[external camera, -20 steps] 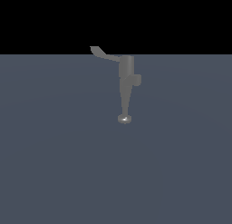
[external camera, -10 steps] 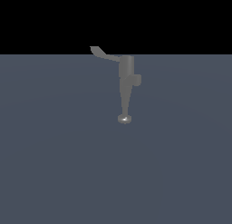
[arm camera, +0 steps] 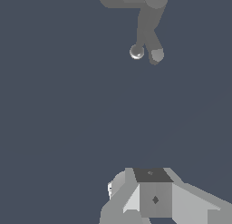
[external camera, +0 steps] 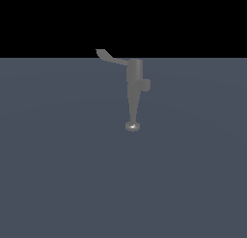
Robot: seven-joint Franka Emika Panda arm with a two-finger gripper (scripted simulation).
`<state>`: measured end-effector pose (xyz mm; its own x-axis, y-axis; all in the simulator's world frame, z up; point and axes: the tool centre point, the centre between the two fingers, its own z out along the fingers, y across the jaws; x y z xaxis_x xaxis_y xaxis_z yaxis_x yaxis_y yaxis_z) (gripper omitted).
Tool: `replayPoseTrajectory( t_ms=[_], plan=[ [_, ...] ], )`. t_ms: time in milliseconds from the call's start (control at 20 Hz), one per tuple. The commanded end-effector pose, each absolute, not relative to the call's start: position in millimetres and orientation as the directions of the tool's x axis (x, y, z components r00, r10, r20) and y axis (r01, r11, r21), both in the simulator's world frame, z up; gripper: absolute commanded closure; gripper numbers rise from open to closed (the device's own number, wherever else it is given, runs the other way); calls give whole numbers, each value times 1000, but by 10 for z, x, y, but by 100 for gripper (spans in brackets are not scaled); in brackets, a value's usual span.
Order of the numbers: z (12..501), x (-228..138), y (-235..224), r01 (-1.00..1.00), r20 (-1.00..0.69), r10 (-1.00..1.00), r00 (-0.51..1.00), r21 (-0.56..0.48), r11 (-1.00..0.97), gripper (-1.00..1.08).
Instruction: Turn on the faucet by rotating a designated handle.
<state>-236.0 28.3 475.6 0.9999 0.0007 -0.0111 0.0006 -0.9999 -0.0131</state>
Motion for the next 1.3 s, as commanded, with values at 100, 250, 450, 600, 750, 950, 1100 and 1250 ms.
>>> replayPoseTrajectory(
  t_ms=[100,250,450,600,750,950,1100,1250],
  plan=[
    [4748,-2234,293,-56,-11,-56,998,-2,-998,108],
    [4736,-2117,302,-107,-10,-107,994,7,-994,108],
    [4708,-1921,319,-190,-6,-190,982,20,-982,108],
    [4674,-1749,336,-260,-2,-261,965,30,-965,108],
    [4631,-1576,354,-329,4,-329,944,39,-944,108],
    [4559,-1346,381,-417,12,-417,909,47,-908,108],
    [4495,-1174,401,-480,18,-479,877,51,-876,108],
    [4422,-1003,423,-540,24,-539,842,53,-840,108]
  ],
)
